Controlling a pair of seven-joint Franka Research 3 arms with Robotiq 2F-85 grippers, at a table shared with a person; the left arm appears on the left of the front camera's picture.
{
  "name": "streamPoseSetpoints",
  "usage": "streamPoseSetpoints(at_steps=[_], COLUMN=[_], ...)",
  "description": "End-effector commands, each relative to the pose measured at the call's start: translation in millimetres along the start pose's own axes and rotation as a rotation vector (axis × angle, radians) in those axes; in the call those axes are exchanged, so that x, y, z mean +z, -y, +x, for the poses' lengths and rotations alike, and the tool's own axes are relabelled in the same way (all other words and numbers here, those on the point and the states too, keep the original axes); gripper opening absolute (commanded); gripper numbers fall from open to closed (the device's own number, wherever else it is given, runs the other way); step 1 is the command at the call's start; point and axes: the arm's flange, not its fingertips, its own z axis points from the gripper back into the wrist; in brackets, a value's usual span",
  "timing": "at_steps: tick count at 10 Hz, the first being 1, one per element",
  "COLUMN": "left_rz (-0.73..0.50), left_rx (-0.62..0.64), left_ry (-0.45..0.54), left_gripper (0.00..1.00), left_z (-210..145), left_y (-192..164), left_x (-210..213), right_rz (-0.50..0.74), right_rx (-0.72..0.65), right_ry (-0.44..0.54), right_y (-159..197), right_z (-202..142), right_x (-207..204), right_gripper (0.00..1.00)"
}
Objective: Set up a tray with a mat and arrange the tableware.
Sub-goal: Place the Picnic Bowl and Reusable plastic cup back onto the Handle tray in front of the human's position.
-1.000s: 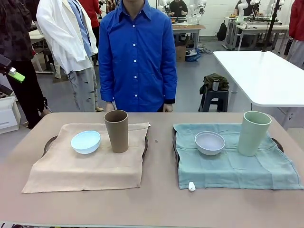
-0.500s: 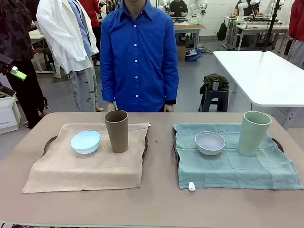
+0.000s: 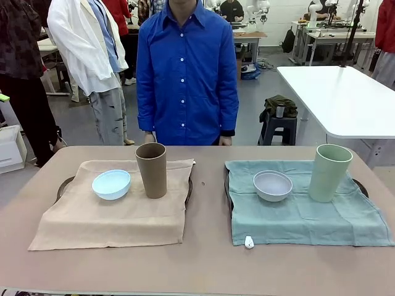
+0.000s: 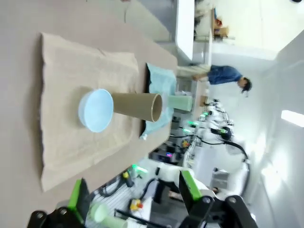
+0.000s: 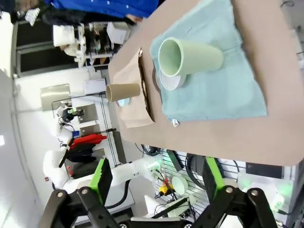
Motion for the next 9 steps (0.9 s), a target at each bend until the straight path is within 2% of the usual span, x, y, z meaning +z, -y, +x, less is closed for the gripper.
streamPoseSetpoints(at_steps=[1,2,3,9], left_rz=[-0.056,-0.059,-0.025,-0.025], left_rx=[0.046,0.029,0.021,0.021], left_ry=[-0.006,0.004,-0.01,-0.01], left_gripper=[1.0,1.0,1.0,1.0], left_z=[16,15,5,5], left_y=[-2,-2,-10,-10], left_x=[18,23,8,8], right_rz=[0.034,0.033,0.003,0.003], right_rx=[-0.001,-0.007,-0.013,-0.013], right_ry=[-0.022,-0.031,-0.006,-0.006], right_y=[1,4,5,5], right_z=[12,15,6,6], right_x=[10,8,6,6], right_gripper=[1.0,1.0,1.0,1.0])
